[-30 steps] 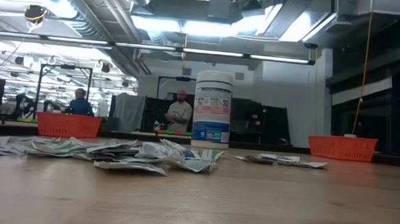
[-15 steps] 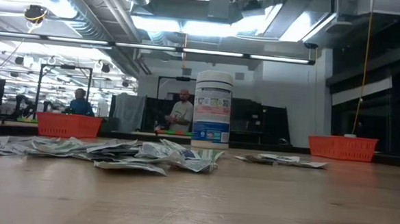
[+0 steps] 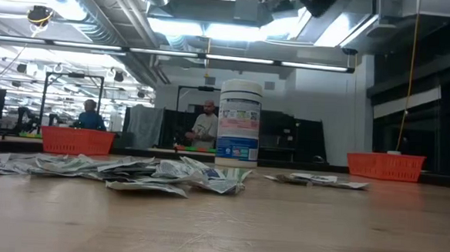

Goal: Pick & Place First Aid Supplies
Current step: Put the gray towelette pack into the right orange bin

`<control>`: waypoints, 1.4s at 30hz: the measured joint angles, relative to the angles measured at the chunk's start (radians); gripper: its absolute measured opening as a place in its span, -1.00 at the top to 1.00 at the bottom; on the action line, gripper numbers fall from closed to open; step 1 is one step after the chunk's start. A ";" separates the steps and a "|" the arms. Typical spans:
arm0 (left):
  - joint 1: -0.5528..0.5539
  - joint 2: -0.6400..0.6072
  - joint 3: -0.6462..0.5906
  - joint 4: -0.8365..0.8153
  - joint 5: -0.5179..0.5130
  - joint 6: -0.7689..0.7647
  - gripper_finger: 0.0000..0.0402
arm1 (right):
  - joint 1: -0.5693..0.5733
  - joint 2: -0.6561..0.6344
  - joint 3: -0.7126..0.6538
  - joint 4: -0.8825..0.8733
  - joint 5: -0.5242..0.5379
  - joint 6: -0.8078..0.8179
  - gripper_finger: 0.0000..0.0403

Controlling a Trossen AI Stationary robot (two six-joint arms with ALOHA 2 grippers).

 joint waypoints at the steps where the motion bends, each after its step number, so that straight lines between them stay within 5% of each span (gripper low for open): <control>1: 0.000 0.000 0.000 0.000 0.000 0.000 0.98 | 0.013 0.015 0.000 -0.011 -0.001 0.016 0.74; 16: 0.000 0.000 0.000 0.000 0.000 0.000 0.98 | 0.113 0.222 0.000 -0.112 -0.006 0.130 0.74; 29: 0.000 0.000 0.000 0.000 0.000 0.000 0.98 | 0.089 0.330 -0.001 -0.277 0.310 0.210 0.72; 42: 0.000 0.000 0.000 0.000 0.000 0.000 0.98 | 0.036 0.418 -0.009 -0.272 0.434 0.294 0.17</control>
